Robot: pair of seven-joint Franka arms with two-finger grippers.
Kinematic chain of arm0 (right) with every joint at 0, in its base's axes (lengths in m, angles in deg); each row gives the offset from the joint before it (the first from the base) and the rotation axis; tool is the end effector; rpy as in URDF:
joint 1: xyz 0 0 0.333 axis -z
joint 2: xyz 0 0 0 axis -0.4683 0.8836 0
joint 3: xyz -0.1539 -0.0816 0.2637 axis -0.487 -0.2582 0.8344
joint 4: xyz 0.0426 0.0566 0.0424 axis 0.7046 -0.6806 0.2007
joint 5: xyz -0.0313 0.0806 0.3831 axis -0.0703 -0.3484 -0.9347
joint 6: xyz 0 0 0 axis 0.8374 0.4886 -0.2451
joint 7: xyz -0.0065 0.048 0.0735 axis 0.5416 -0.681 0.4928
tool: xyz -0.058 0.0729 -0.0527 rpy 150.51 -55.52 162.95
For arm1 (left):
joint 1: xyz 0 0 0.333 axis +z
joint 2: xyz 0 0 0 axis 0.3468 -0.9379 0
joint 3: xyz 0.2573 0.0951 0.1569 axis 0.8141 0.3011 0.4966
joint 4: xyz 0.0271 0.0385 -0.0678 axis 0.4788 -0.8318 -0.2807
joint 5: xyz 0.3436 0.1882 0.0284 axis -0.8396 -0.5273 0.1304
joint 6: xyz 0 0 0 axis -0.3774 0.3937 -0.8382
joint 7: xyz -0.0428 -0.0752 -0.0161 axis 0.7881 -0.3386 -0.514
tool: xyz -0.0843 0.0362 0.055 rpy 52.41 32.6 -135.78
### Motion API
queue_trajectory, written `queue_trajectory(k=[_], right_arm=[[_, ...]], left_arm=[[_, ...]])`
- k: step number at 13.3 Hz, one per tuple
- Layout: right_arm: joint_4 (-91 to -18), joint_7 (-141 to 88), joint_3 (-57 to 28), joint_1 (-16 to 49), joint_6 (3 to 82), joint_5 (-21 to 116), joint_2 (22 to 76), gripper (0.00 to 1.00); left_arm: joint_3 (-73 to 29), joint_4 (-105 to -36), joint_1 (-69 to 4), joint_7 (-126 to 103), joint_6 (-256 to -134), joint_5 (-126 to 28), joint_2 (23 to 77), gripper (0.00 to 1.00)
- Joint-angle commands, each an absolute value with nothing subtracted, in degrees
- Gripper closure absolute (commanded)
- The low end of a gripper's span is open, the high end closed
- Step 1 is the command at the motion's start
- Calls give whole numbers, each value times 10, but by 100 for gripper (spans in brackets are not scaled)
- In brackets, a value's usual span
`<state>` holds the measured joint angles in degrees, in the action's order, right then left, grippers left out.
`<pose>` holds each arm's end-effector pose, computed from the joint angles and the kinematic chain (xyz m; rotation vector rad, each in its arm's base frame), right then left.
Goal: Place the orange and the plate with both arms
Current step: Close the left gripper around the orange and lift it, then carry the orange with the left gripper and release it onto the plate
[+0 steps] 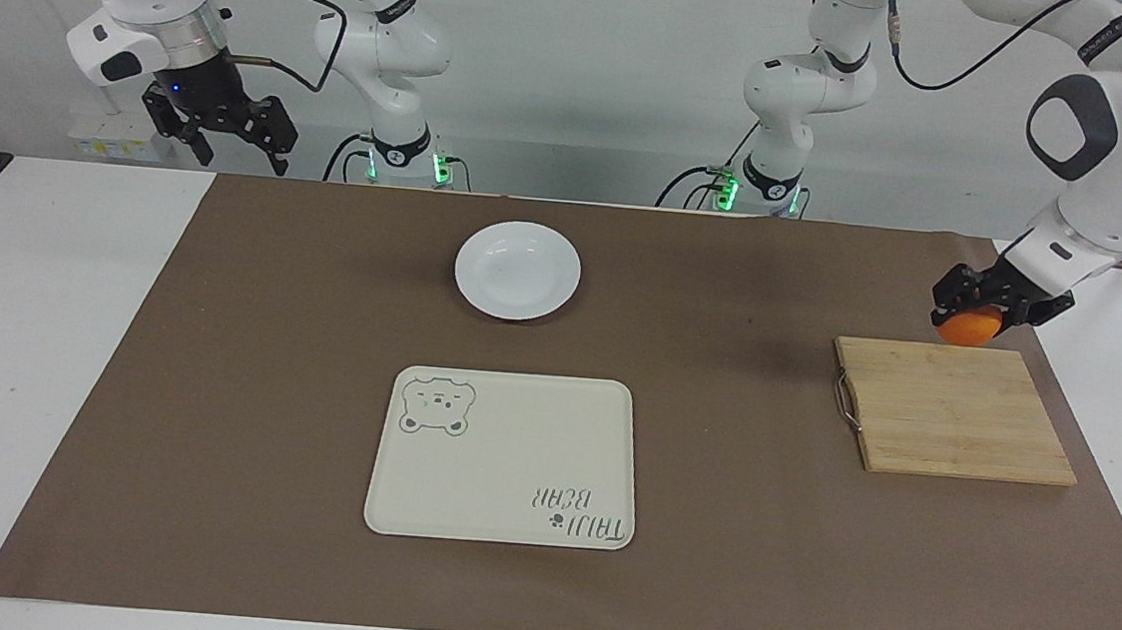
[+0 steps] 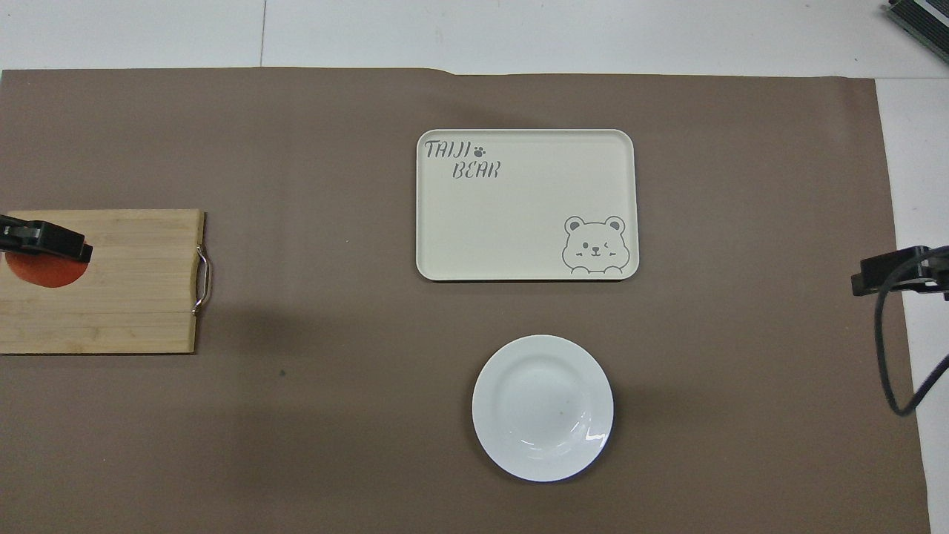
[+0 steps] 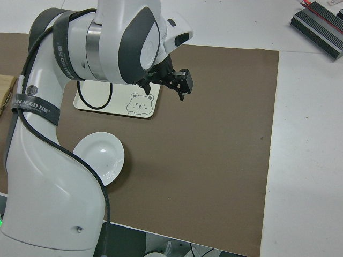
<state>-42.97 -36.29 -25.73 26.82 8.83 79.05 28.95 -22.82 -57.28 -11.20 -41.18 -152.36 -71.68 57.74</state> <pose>0.5173 -0.0335 0.6410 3.1259 -0.1249 -0.1050 0.5686 0.0476 0.5572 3.0769 -0.2450 -0.0670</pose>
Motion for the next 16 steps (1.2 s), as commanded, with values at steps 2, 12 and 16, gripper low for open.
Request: queue_trajectory(k=[2,12,16], right_arm=[[-447,-367,-255,273,96,782,276,0],[-447,-367,-255,273,95,782,276,0],[-448,-367,-256,273,96,782,275,0]], left_arm=[[-227,-581,-147,-350,-1494,-728,609,100],[-231,-622,-379,-94,-1526,-724,623,100],[-231,-660,-463,9,-1592,-698,614,100]])
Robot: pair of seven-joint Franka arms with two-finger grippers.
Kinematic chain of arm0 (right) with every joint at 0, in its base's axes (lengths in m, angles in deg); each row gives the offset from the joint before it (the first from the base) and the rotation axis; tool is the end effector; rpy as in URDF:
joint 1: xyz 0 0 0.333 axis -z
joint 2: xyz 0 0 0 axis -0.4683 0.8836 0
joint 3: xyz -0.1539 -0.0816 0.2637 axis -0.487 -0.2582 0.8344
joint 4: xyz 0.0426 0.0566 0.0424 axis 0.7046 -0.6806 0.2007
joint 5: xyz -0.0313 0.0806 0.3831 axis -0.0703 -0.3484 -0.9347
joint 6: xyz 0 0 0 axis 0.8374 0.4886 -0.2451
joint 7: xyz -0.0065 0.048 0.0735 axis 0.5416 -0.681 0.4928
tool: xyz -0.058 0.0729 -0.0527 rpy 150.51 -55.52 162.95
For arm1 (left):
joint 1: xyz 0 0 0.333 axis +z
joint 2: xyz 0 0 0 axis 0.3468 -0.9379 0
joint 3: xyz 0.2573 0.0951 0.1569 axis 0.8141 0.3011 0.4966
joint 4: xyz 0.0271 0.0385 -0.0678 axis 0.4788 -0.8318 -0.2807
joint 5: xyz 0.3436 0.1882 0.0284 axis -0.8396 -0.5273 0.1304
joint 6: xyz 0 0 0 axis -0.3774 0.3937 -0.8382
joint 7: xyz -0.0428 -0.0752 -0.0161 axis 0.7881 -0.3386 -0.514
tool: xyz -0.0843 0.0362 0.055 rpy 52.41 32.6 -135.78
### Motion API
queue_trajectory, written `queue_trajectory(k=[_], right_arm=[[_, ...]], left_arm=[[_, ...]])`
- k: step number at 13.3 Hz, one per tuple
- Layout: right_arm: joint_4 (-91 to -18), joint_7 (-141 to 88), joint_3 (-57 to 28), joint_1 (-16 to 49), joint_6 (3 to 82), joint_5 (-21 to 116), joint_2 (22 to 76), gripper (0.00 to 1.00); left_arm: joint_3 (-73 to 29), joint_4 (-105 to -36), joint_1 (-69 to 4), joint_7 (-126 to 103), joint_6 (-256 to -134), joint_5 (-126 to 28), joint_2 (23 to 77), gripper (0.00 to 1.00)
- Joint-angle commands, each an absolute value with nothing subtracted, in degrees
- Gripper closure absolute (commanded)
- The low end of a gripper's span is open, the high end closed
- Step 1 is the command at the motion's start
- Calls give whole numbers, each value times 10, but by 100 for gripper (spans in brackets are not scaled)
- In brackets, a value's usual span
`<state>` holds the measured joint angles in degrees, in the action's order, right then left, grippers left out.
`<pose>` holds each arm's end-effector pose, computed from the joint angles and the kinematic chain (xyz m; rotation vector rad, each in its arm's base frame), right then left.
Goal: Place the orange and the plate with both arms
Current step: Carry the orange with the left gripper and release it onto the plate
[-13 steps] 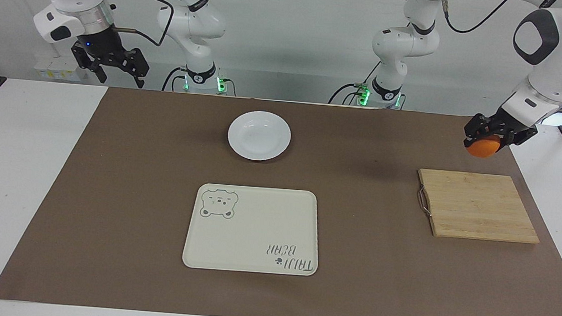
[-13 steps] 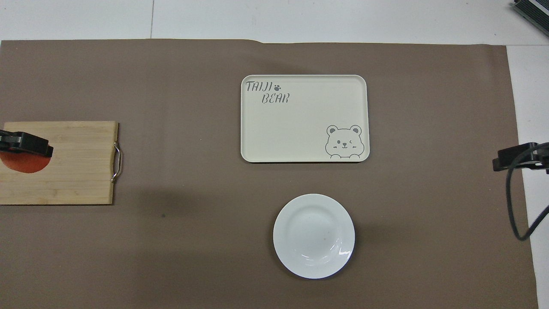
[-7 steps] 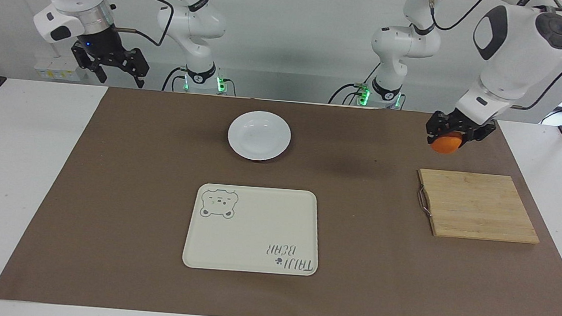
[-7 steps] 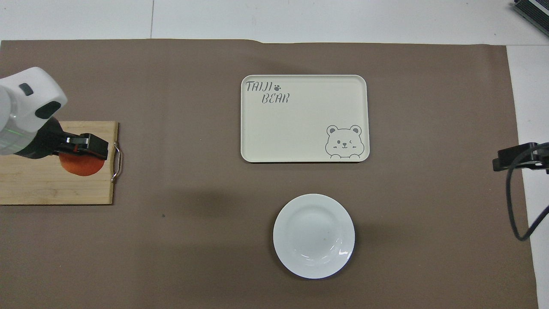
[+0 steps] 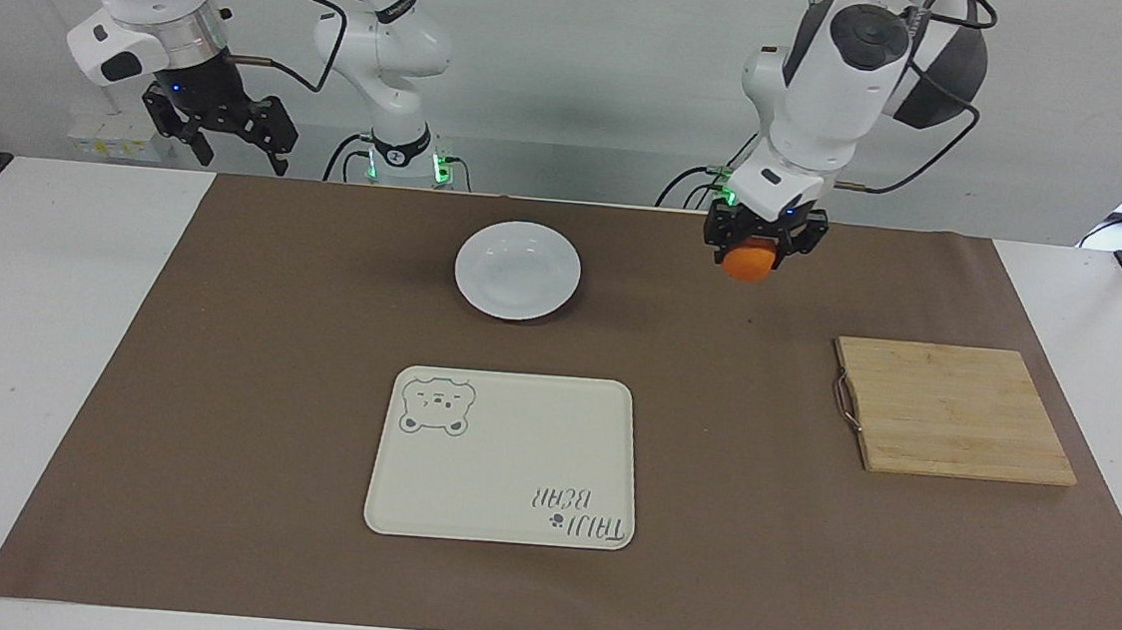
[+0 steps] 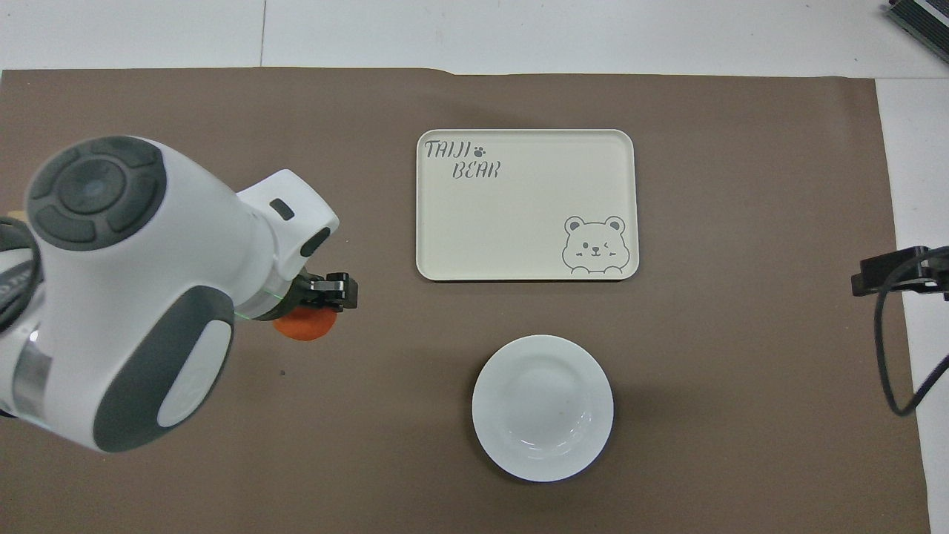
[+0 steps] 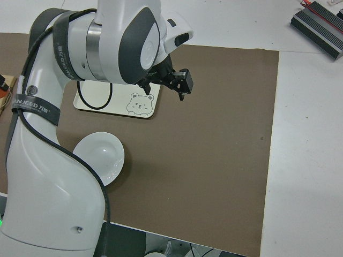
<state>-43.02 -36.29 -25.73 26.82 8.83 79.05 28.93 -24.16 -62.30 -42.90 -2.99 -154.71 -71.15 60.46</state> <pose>0.5172 -0.0335 0.6408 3.1259 -0.1249 -0.1059 0.4894 -0.2648 0.5457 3.1140 -0.1023 -0.1069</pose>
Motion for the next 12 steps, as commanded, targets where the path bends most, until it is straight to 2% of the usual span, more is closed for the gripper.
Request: queue_trajectory(k=[1,4,8,12], right_arm=[[-451,-367,-256,273,96,782,272,0],[-455,-367,-256,274,103,782,271,0],[-455,-367,-256,273,103,782,271,0],[-455,-368,-256,273,103,782,271,0]], left_arm=[[-231,-672,-482,37,-1615,-694,610,100],[-231,-702,-548,118,-1678,-680,589,100],[-231,-720,-635,228,-1792,-680,529,100],[-231,-720,-691,294,-1869,-680,466,100]])
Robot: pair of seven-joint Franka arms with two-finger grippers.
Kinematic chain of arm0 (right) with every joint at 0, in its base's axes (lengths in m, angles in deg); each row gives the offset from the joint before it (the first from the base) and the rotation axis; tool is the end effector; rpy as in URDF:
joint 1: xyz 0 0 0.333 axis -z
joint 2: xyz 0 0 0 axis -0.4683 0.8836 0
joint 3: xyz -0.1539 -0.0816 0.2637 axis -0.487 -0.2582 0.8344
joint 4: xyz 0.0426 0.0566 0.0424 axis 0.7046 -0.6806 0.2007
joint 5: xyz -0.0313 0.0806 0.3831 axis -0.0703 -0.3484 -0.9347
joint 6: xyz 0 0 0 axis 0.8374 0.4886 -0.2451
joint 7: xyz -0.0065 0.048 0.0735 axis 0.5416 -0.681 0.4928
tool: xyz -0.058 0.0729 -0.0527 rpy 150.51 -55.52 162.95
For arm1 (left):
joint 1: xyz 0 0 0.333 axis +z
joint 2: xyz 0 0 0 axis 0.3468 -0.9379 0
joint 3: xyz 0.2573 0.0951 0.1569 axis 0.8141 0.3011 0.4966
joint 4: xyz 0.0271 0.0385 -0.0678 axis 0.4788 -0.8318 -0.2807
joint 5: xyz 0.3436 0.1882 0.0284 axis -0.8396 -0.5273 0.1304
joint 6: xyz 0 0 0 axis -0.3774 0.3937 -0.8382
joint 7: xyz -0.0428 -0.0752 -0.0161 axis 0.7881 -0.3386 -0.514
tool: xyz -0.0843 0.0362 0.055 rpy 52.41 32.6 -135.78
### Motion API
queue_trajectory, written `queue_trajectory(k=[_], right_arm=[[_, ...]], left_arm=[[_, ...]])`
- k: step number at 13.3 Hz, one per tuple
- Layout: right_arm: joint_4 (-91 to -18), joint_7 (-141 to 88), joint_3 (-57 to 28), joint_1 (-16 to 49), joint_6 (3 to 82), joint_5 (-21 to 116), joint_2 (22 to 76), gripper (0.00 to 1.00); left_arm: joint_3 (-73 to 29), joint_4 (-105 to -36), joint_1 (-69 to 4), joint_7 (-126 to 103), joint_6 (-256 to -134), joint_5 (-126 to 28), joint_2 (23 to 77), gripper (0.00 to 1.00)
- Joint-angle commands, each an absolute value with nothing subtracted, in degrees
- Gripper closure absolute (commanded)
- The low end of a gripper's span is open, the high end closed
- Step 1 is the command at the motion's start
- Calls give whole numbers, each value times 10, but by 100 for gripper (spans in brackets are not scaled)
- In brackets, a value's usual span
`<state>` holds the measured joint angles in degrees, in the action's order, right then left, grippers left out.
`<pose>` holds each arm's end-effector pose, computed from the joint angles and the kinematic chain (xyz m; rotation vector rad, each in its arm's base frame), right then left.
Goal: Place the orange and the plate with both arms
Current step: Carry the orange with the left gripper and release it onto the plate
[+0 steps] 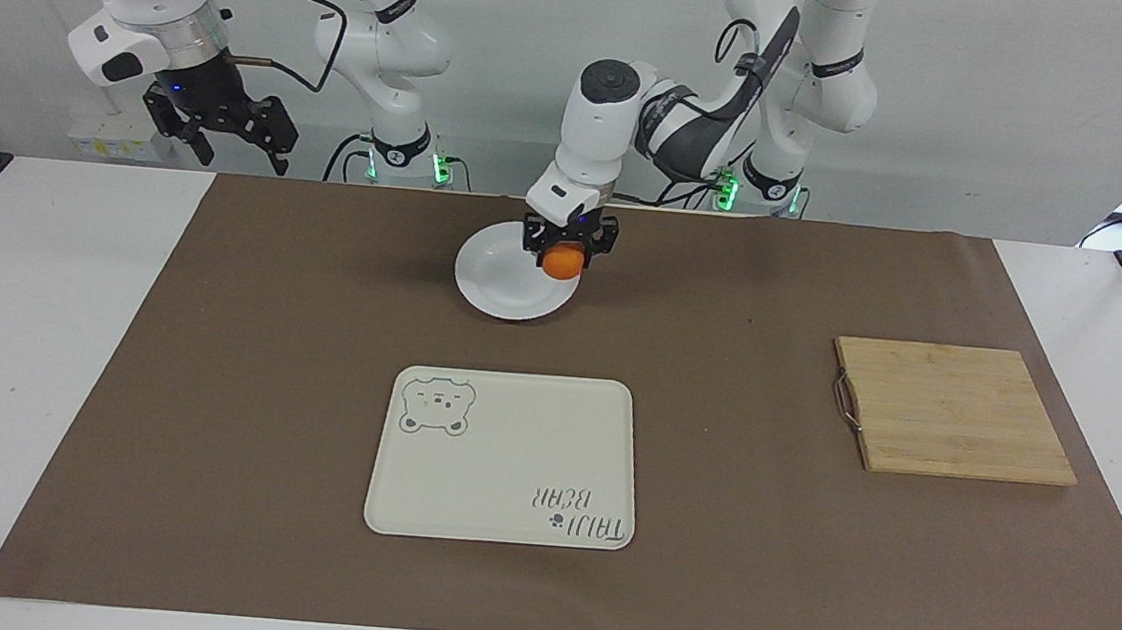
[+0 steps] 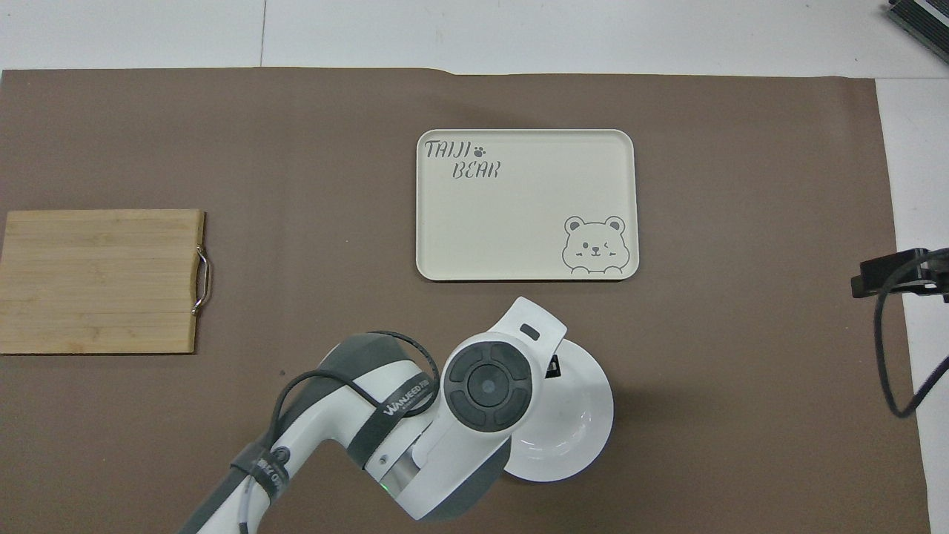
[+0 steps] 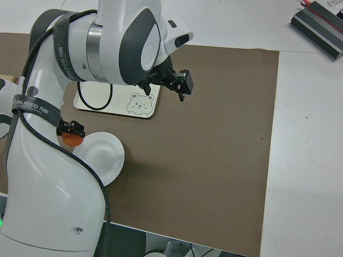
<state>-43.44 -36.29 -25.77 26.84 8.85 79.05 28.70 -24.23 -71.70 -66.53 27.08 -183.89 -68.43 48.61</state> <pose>0.5158 -0.0340 0.6395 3.1261 -0.1264 -0.1105 0.3784 -0.4788 0.3924 3.0071 0.1454 -0.0411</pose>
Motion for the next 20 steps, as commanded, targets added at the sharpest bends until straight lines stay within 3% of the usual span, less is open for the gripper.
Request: queue_trajectory(k=[1,4,5,7,12,16,20], right_arm=[[-455,-368,-256,273,103,782,271,0],[-455,-368,-256,273,103,782,271,0],[-455,-368,-256,273,103,782,271,0],[-455,-368,-256,273,103,782,271,0],[-476,-358,-256,273,105,757,269,0],[-543,-282,-256,272,161,710,264,0],[-658,-265,-255,263,243,644,267,0]], left_arm=[[-231,-720,-713,326,-1900,-680,440,100],[-231,-723,-735,355,-1978,-681,393,100],[-231,-723,-735,358,-1977,-681,393,1],[-230,-718,-731,367,-1960,-681,401,0],[-227,-693,-676,336,-1851,-682,482,0],[-224,-636,-614,257,-1756,-687,506,0],[-222,-583,-511,92,-1666,-687,528,0]])
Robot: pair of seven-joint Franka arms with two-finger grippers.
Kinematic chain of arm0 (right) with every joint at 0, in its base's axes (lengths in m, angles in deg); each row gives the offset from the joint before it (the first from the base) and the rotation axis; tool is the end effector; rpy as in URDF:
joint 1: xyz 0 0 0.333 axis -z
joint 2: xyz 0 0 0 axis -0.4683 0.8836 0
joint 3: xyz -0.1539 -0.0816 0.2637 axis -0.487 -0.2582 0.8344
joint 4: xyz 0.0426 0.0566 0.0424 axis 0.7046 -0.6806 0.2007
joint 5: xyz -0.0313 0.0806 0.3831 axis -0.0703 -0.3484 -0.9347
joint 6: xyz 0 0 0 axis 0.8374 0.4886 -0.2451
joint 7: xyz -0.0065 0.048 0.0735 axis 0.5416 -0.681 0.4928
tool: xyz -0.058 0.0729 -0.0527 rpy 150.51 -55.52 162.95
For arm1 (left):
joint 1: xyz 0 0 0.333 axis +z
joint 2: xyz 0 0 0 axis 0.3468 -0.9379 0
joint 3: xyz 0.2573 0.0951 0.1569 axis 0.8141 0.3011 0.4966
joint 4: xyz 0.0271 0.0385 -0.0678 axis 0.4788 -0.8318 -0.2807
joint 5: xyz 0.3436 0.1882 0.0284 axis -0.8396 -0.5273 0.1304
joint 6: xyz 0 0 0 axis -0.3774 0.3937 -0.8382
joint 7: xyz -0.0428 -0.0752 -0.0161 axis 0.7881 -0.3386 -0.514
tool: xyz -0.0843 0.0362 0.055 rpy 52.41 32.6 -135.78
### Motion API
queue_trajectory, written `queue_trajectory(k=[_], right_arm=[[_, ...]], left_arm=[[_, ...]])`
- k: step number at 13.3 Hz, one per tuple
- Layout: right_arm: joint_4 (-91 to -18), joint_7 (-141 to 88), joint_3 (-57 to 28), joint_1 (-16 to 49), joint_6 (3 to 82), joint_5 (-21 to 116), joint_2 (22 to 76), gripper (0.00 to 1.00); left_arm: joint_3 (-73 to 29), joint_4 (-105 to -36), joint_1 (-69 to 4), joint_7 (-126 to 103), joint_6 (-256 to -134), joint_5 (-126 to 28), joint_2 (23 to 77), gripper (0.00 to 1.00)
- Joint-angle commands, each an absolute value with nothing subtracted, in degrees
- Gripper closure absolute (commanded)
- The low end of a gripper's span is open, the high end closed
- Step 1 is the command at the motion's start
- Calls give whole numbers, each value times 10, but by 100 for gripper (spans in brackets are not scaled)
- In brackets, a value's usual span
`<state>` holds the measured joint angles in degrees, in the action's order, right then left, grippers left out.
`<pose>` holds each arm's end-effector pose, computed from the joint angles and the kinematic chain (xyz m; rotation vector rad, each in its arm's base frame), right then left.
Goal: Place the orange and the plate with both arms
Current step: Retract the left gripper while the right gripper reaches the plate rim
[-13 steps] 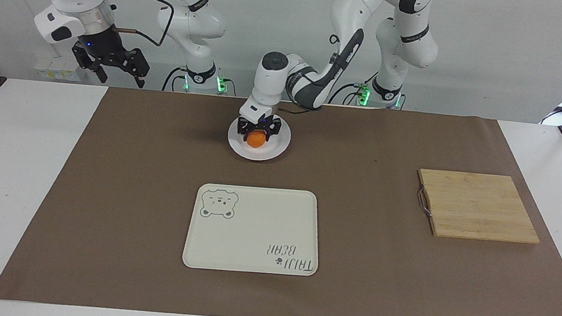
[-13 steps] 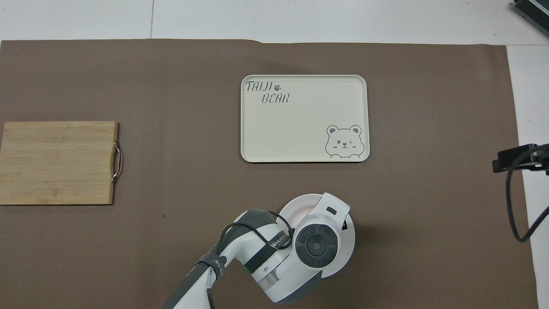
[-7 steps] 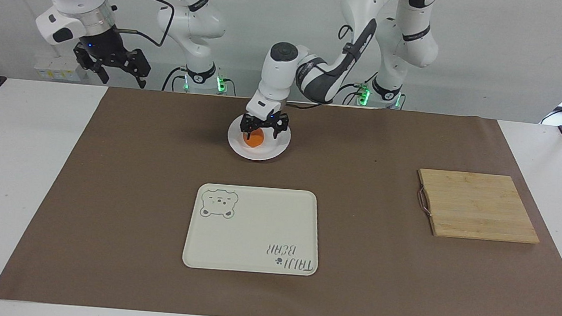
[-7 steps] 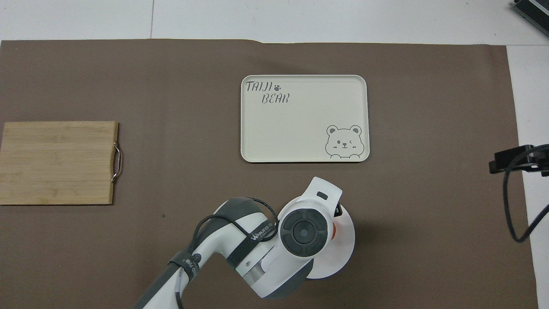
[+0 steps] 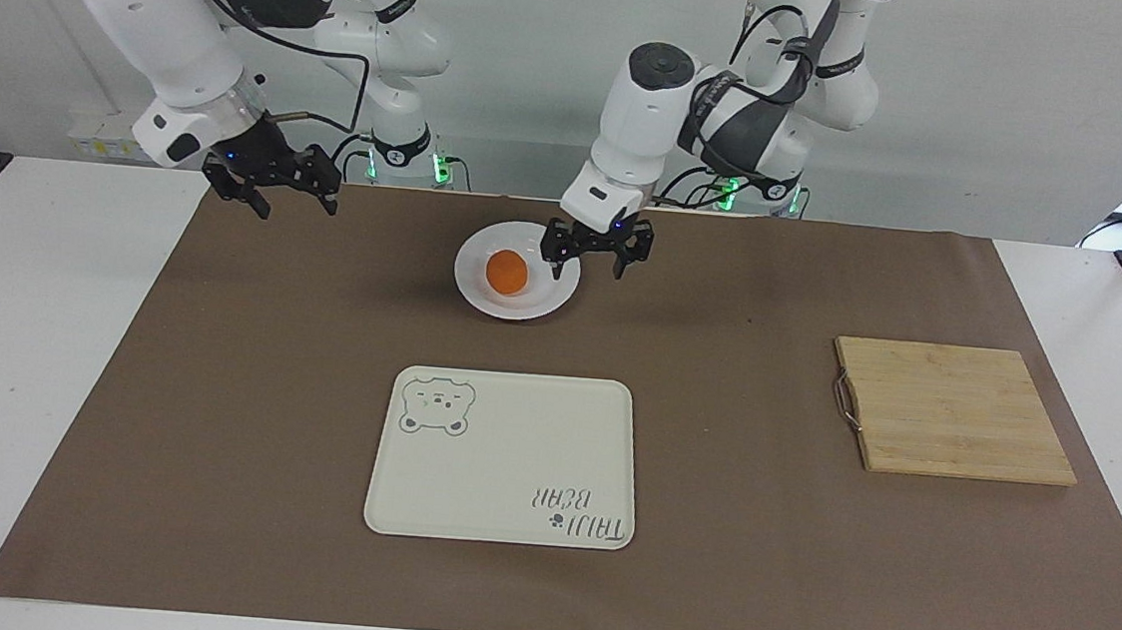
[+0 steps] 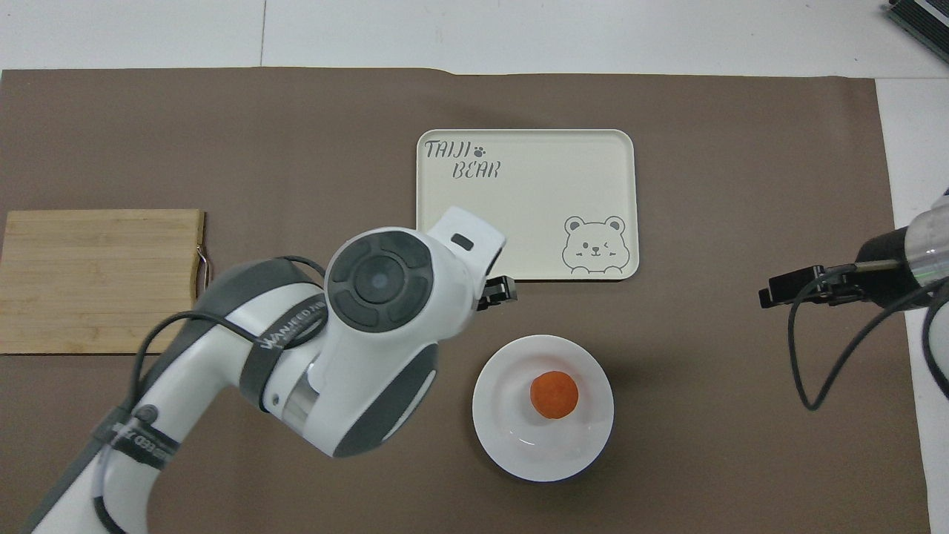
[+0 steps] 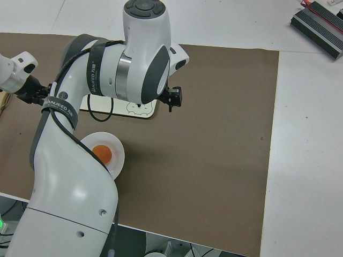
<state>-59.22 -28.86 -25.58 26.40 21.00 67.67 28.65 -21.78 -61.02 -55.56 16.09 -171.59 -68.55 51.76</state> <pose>0.5222 -0.0082 0.5296 -2.9428 -0.0457 0.1744 0.4834 -0.3856 0.4943 2.9876 0.1741 0.0340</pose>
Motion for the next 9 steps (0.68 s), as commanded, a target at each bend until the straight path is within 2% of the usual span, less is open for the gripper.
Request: queue_trajectory(k=[1,4,9], right_arm=[[-684,-236,-255,263,247,622,268,0],[-780,-122,-255,262,304,572,265,0],[-874,-13,-253,260,387,459,279,0]], left_arm=[[-221,-567,-488,58,-1638,-688,528,0],[-220,-525,-390,-76,-1564,-689,529,0],[-222,-531,-258,-247,-1532,-696,565,0]])
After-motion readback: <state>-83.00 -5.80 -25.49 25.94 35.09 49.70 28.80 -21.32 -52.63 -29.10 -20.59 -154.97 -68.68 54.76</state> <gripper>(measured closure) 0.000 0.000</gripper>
